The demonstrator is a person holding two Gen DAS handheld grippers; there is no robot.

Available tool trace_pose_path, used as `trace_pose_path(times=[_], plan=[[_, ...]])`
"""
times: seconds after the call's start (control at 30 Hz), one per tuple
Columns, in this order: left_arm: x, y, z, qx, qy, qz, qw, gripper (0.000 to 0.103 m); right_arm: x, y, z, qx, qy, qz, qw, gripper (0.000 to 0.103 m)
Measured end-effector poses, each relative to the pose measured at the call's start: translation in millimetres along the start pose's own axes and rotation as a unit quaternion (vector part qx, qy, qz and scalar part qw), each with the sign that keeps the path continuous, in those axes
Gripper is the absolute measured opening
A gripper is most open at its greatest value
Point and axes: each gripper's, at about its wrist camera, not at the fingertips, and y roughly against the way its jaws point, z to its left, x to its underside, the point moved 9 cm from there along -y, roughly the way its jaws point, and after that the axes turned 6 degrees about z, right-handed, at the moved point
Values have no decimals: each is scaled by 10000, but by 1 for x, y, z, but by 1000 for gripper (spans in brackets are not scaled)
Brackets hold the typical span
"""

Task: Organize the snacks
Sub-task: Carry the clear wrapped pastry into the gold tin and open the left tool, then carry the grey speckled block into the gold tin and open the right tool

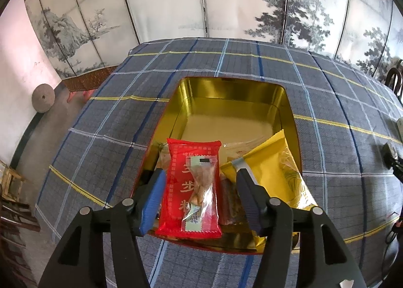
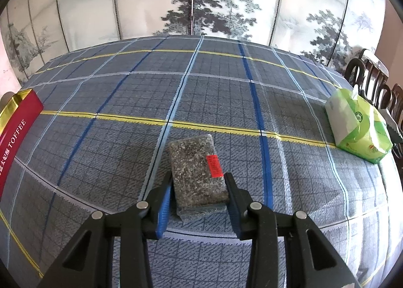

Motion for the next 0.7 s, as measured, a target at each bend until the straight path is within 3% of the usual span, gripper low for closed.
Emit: trace_pose_path(times=[0.5, 0.7], plan=[[4, 24, 2, 25, 201, -207, 9996, 69, 4, 10, 11, 37, -170, -7, 9998, 37], [7, 30, 7, 70, 294, -209, 9993, 74, -6, 27, 35, -233, -53, -104, 9997, 37]])
